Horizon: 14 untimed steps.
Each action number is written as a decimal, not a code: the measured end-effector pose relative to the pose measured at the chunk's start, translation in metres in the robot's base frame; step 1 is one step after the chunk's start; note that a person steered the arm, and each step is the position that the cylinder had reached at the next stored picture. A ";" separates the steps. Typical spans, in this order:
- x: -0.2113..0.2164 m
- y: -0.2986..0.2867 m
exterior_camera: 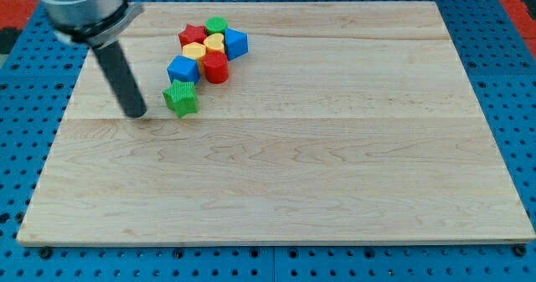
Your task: Slide the green star into the triangle
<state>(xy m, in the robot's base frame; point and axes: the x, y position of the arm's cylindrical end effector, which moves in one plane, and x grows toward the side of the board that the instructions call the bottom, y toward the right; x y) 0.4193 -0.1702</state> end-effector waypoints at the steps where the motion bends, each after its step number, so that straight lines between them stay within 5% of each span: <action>1: -0.017 0.082; 3: 0.004 0.109; 5: -0.050 0.158; 7: -0.020 0.190; 9: -0.036 0.252; 14: -0.113 0.228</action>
<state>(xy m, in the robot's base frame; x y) 0.3063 0.0577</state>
